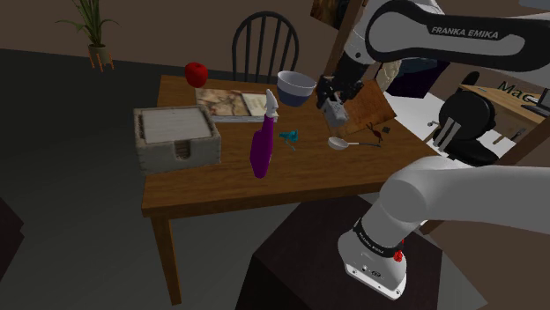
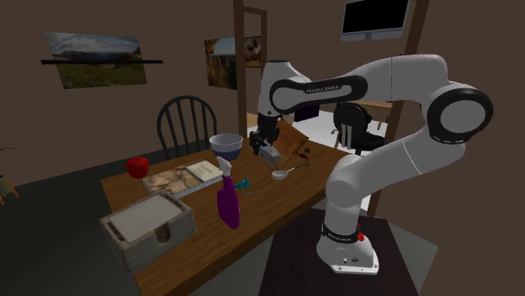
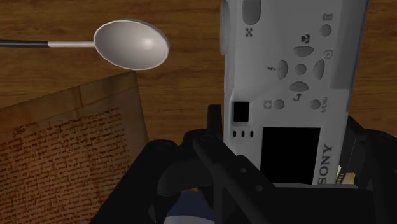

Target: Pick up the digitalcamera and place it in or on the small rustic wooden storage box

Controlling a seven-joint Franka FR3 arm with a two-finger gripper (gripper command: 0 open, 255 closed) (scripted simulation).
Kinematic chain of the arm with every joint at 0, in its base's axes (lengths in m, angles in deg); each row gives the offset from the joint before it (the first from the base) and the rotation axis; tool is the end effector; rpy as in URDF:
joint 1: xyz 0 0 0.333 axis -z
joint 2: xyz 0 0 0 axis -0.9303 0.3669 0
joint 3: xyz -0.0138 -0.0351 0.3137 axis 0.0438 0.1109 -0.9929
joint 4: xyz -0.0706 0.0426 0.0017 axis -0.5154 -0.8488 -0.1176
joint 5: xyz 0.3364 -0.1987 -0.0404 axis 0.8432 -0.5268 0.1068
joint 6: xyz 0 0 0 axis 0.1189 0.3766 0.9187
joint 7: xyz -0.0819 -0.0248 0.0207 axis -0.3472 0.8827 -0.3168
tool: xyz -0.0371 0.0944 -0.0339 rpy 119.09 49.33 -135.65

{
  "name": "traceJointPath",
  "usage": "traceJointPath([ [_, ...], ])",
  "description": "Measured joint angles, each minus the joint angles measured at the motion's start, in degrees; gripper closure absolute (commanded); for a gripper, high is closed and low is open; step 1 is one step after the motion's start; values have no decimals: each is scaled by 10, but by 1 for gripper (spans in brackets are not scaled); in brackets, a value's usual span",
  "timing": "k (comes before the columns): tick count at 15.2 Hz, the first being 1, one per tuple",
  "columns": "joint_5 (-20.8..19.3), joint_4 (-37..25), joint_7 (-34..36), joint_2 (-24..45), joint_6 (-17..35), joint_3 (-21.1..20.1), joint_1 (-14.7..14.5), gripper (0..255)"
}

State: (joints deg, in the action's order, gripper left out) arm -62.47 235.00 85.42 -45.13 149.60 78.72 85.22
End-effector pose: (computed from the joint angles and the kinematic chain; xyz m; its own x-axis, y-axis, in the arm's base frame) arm 0.2914 -0.0800 0.5176 0.8192 -0.5350 0.2066 -0.5447 -0.8386 -0.0120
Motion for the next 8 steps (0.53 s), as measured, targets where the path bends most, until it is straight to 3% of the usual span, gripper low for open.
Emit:
traceJointPath([
  [8,41,-73,100,112,36,-96,-32,255],
])
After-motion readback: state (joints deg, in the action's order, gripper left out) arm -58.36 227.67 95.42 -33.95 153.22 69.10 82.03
